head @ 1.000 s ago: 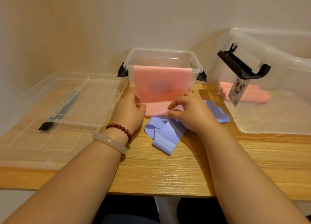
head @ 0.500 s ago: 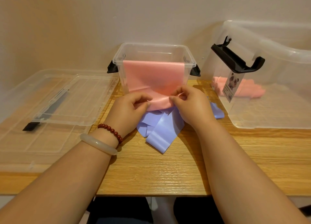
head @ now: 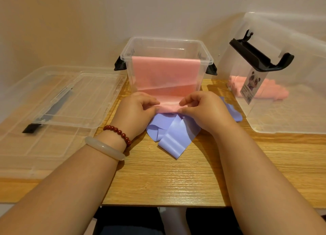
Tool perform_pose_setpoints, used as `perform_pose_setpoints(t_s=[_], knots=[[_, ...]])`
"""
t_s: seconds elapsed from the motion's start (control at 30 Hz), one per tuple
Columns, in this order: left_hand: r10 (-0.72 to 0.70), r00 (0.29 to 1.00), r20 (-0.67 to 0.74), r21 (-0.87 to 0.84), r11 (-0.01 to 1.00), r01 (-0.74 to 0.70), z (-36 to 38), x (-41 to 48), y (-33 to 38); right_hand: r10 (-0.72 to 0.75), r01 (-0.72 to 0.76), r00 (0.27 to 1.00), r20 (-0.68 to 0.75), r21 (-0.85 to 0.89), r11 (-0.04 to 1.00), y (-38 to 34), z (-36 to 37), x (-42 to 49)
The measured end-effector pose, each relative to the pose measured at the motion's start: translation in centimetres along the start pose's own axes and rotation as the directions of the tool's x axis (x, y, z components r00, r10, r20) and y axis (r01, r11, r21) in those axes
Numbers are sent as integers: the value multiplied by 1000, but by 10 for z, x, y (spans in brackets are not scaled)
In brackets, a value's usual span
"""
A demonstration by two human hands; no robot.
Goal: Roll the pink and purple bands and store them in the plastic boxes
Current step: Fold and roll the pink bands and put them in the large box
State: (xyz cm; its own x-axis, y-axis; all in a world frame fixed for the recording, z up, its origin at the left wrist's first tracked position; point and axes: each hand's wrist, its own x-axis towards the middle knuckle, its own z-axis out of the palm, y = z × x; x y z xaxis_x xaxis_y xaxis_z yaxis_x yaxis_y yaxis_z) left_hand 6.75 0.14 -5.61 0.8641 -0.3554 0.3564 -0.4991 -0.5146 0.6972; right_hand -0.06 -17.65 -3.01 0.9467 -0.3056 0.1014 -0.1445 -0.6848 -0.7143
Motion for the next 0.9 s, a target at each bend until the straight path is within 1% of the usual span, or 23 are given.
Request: perform_pose_setpoints(t_s=[0.07, 0.2, 0.3, 0.43, 0.5, 0.57, 0.63, 0.7, 0.8, 0.9], knots=[[-15, 1000, -23, -13, 1000, 15, 0, 0, 1, -21, 20, 999, -34, -37, 999, 0, 0, 0], [-29, 999, -19, -45, 999, 28, -1, -3, 4, -36, 32, 995, -88, -45, 998, 0, 0, 2], [-92, 995, -45, -108, 990, 87, -3, -3, 3, -65, 56, 993, -99, -88, 995, 1, 0, 3], [-133, 987, -84, -139, 983, 121, -4, -3, 2, -32, 32, 992, -123, -7, 999, 1, -2, 2], [-153, 985, -75, -144, 979, 141, -5, -3, 5, -20, 24, 990, -138, 22, 999, 2, -3, 2], [-169, 984, -54, -186, 970, 156, -7, -4, 9, -10, 15, 990, -144, 37, 999, 2, -3, 1], [-180, 983, -22, -222, 960, 171, -8, -6, 11, 5, 1, 991, -134, 42, 999, 2, -4, 1], [-181, 984, -1, -211, 961, 177, -8, -7, 11, 7, -5, 994, -105, 21, 1000, 2, -5, 1], [-170, 985, -37, -162, 973, 162, -7, -6, 9, -29, 27, 999, -36, -49, 998, -2, -7, -1], [-202, 976, -78, -165, 968, 187, -7, -4, 8, -40, 40, 999, 2, -60, 997, -3, -6, -3]])
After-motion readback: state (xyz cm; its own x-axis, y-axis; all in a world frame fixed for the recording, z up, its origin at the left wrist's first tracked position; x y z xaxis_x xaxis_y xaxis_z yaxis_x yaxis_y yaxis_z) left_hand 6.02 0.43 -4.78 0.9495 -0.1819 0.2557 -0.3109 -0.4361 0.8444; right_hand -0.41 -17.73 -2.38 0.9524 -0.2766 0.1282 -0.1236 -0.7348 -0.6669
